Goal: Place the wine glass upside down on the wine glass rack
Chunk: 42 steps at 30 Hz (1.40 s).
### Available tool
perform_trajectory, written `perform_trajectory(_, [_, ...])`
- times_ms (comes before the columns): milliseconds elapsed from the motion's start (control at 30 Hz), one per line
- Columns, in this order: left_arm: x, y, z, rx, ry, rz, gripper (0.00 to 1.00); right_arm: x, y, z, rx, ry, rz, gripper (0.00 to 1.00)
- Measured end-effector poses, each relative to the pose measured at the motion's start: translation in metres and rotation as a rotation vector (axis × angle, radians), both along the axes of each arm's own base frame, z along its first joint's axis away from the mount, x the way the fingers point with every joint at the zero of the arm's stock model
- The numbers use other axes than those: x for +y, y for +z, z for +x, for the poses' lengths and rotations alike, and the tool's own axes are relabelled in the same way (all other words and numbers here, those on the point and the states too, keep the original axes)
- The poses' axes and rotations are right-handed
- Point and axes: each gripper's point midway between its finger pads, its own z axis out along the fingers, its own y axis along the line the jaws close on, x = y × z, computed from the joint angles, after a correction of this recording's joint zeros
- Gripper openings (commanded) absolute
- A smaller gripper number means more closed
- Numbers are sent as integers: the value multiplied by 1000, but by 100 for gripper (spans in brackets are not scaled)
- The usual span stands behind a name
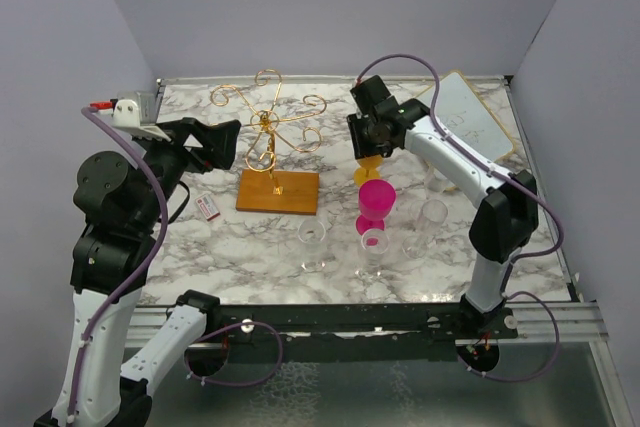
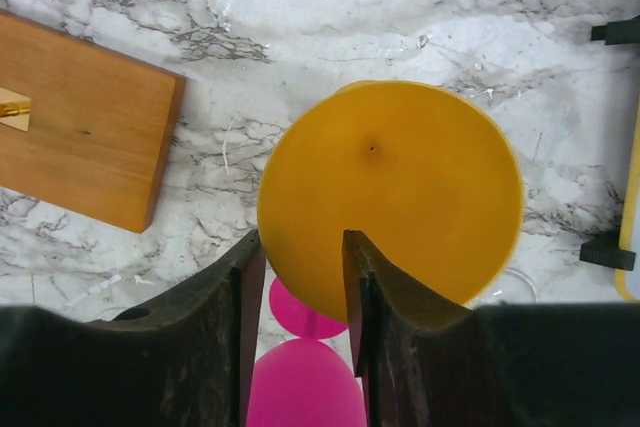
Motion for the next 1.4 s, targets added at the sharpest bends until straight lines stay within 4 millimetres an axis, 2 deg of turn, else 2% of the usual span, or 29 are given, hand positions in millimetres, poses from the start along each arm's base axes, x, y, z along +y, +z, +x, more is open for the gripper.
perform_trajectory(100, [0, 0, 0, 1, 0, -1, 99, 2, -15, 3, 20, 17, -26, 22])
perform_trajectory(233, [0, 4, 1, -4, -1, -5, 99, 2, -17, 7, 8, 46, -41, 3])
perform_trajectory(267, [0, 5, 0, -6, -1, -5, 99, 2, -16, 7, 2, 54, -45, 1])
perform_trajectory(500, [-4, 11, 3, -5, -16, -12, 99, 2, -11, 11, -31, 97, -60, 1])
perform_trajectory(600, [-9, 19, 4, -7, -41, -23, 99, 2, 5, 11, -82, 103, -34, 1])
perform_trajectory(700, [-18, 25, 9, -2, -82, -31, 98, 0, 40, 7, -183, 99, 28, 1])
perform_trajectory(767, [-27, 27, 14, 8, -121, -41, 97, -3, 74, 4, -280, 93, 89, 1])
perform_trajectory(800, [-32, 28, 18, 17, -142, -48, 97, -4, 86, 3, -316, 90, 111, 1])
perform_trajectory(867, [-43, 27, 28, 41, -186, -68, 97, -6, 127, 0, -443, 80, 192, 1])
perform_trajectory(1033, [-70, 21, 53, 105, -288, -146, 96, -12, 197, -9, -668, 46, 365, 1])
perform_trajectory(1200, [-103, 23, 76, 173, -394, -300, 94, -13, 238, -16, -808, 4, 535, 1])
perform_trajectory(1233, [-107, 31, 76, 166, -409, -345, 93, -13, 244, -16, -828, -2, 564, 1])
perform_trajectory(1300, [-124, 27, 78, 204, -450, -382, 91, -12, 257, -18, -864, -20, 634, 1])
perform_trajectory(1367, [-144, 35, 77, 219, -497, -455, 91, -11, 267, -20, -880, -37, 695, 1])
perform_trajectory(1400, [-155, 37, 75, 231, -521, -486, 90, -12, 279, -21, -914, -38, 726, 1])
